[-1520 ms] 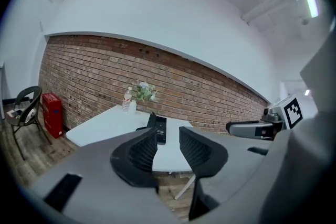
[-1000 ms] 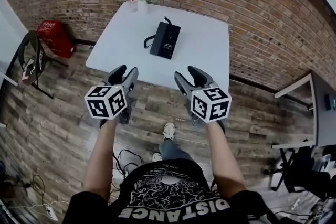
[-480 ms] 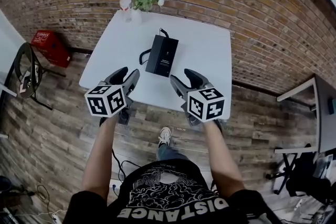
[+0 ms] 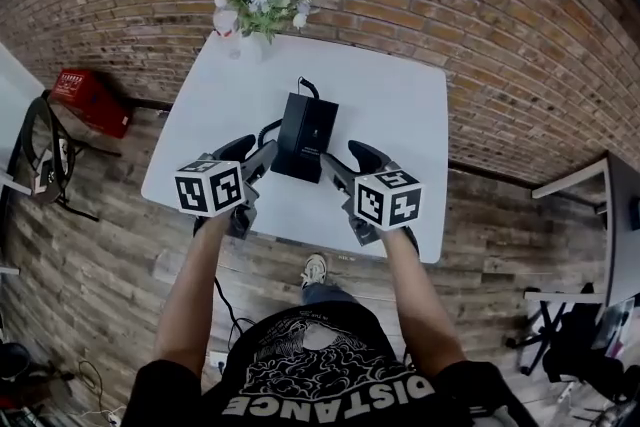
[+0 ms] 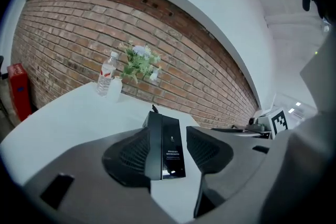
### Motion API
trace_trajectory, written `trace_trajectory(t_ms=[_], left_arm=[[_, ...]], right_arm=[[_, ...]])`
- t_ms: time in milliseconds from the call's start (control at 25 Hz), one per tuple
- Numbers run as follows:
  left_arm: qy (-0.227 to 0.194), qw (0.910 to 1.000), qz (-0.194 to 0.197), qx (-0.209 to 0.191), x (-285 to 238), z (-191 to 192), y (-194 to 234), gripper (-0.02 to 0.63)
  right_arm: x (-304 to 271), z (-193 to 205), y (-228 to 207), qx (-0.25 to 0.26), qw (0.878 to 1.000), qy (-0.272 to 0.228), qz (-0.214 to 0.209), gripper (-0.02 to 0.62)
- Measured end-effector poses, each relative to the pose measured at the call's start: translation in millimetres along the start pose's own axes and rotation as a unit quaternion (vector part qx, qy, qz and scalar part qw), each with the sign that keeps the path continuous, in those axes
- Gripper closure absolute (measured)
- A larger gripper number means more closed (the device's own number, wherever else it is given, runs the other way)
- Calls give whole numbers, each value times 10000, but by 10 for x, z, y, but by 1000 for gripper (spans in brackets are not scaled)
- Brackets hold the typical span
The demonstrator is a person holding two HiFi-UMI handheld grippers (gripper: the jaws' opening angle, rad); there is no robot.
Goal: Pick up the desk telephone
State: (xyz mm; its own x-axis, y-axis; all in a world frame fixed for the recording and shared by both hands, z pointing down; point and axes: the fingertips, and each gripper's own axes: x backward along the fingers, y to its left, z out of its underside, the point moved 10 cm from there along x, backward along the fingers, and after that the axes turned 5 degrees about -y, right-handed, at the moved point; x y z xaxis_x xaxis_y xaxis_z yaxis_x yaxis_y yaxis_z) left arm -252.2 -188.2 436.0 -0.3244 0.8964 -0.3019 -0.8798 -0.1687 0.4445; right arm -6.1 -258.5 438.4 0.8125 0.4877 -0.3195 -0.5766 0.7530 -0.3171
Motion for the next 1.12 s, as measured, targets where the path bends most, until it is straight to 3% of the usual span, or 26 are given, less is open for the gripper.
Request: trace_trajectory(t_ms=[160,520,840,1120], left_arm=[[272,9991,190,277,-321,5,162,392],[785,9960,240,356,-709,39,388,376],[1258,9873,797,556,-968,135,692,355],[1738,9729,1363,691,-1184,181,850,330]], right_arm=[[-231,30,-193,-208,9995,222,-59,334],[-536,200,-402,-641,9963,572,-73,319],[-781,336,-409,-911,9927,766,183,302],[-914,496,-376,-1262,9867,831,604,295]])
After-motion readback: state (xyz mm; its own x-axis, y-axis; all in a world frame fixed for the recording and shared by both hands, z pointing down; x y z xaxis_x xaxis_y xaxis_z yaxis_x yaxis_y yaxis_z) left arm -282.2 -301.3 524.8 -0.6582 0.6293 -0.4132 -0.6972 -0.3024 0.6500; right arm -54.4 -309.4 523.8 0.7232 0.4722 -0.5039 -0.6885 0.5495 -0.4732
